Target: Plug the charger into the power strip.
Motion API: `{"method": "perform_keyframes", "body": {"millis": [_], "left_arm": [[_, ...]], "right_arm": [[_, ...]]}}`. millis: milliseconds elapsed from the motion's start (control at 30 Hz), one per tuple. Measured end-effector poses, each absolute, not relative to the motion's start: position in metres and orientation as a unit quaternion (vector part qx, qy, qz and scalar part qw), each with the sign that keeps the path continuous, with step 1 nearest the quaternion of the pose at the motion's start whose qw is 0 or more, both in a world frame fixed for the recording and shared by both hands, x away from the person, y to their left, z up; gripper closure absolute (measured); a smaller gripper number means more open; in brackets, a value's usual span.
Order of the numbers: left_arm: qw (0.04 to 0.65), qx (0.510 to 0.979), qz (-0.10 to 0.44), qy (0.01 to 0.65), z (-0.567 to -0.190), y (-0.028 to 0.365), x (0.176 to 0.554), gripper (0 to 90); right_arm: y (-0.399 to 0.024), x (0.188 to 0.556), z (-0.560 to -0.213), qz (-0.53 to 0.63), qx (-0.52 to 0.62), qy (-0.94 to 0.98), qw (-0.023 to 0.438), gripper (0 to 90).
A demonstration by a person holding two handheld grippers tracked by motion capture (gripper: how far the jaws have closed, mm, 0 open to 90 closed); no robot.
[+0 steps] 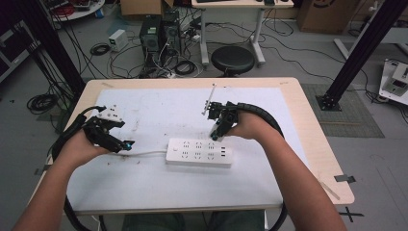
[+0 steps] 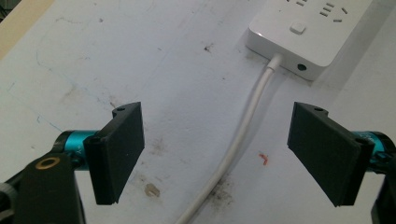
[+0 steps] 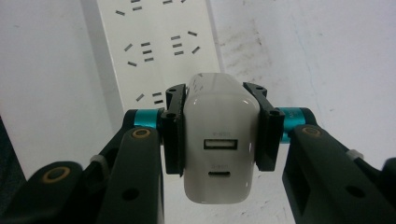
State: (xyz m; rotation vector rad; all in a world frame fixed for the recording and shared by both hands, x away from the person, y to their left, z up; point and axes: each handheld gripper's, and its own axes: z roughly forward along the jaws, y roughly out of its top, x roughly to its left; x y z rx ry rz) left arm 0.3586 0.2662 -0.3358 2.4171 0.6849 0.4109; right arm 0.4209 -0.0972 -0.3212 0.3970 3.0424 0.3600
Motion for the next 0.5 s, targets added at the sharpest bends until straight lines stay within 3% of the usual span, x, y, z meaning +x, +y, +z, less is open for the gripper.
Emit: {"method": "perform_keyframes", "body": {"millis": [500], "left_arm": [[0.290, 0.908, 0.159, 0.258, -0.332, 0.265, 0.354, 18.8]], "right_arm": [[-0.078, 0.426, -0.334, 0.072, 0.063, 0.995, -0.009, 63.5]]}}
